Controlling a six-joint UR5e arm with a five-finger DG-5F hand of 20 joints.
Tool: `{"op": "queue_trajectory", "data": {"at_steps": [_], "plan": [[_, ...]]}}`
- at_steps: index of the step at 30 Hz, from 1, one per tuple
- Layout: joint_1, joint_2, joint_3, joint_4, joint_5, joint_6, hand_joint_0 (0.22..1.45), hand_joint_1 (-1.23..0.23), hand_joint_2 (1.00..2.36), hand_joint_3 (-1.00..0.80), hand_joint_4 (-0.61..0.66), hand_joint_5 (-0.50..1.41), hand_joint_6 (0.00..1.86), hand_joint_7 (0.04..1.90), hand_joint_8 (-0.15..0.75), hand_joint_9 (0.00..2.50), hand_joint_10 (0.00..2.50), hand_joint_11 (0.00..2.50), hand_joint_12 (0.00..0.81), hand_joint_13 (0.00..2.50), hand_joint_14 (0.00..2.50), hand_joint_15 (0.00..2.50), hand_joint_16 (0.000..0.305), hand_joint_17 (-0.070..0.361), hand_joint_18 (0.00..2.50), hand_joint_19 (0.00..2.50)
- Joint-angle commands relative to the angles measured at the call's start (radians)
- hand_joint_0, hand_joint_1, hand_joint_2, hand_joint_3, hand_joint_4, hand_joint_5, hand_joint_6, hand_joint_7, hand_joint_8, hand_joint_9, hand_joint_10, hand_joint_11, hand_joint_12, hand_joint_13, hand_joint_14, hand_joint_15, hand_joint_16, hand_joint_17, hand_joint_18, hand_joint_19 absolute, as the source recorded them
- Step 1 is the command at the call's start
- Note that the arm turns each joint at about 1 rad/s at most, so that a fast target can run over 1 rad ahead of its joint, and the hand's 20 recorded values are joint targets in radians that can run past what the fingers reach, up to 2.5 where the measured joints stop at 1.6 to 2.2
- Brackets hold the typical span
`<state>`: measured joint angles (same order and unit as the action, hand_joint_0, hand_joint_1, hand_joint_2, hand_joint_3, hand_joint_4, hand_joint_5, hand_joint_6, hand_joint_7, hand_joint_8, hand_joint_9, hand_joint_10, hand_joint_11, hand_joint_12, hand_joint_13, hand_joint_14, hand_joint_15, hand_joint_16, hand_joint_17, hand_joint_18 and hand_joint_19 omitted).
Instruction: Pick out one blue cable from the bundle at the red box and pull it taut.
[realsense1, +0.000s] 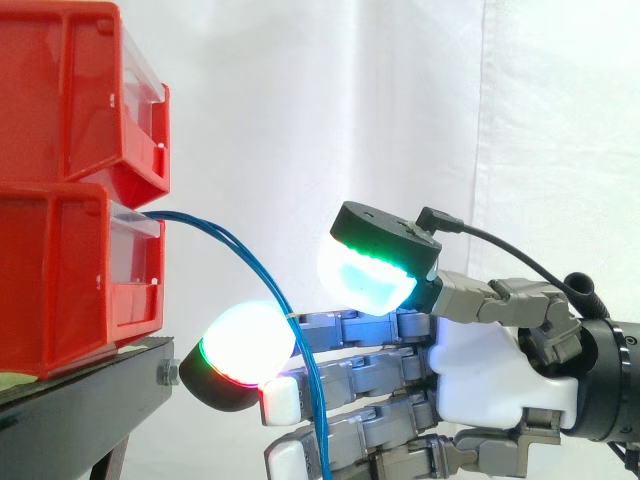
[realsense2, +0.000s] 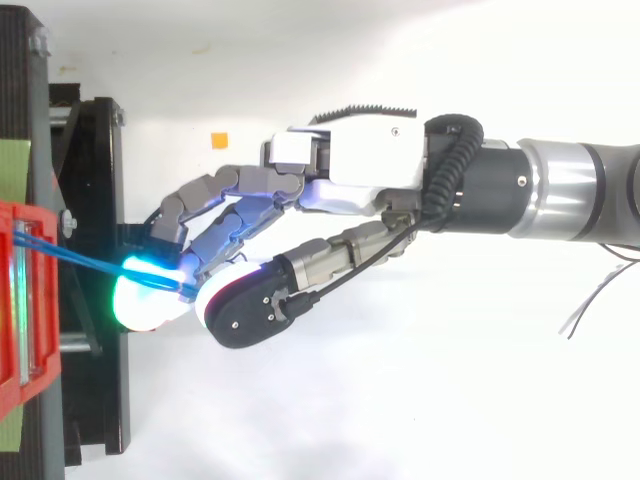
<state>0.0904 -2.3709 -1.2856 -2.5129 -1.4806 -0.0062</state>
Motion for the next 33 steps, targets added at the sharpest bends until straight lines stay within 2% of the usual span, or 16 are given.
{"op": "queue_trajectory", "data": {"at_steps": [1,10,22,33], "plan": [[-0.003,-0.001,0.0,-0.001,-0.004,0.0,0.6,-0.61,1.02,-0.27,0.07,-0.23,0.87,0.79,0.197,0.61,0.02,0.55,0.292,0.73,0.02,0.52,0.043,0.097,0.44,0.61],[-0.008,0.001,0.0,-0.001,-0.009,0.0,0.58,-0.59,1.02,-0.3,0.11,-0.21,0.93,0.83,0.221,0.77,0.02,0.72,0.306,0.77,0.02,0.54,0.044,0.099,0.47,0.61],[-0.011,-0.001,0.002,-0.004,-0.012,0.0,0.57,-0.53,1.01,-0.41,0.13,-0.17,0.92,0.93,0.233,0.93,0.02,0.78,0.309,0.84,0.02,0.56,0.044,0.099,0.52,0.62],[-0.015,-0.001,0.0,-0.006,-0.026,0.005,0.58,-0.62,1.02,-0.26,0.08,-0.15,0.93,0.98,0.228,0.97,0.03,0.79,0.303,0.87,0.02,0.56,0.044,0.098,0.57,0.62]]}}
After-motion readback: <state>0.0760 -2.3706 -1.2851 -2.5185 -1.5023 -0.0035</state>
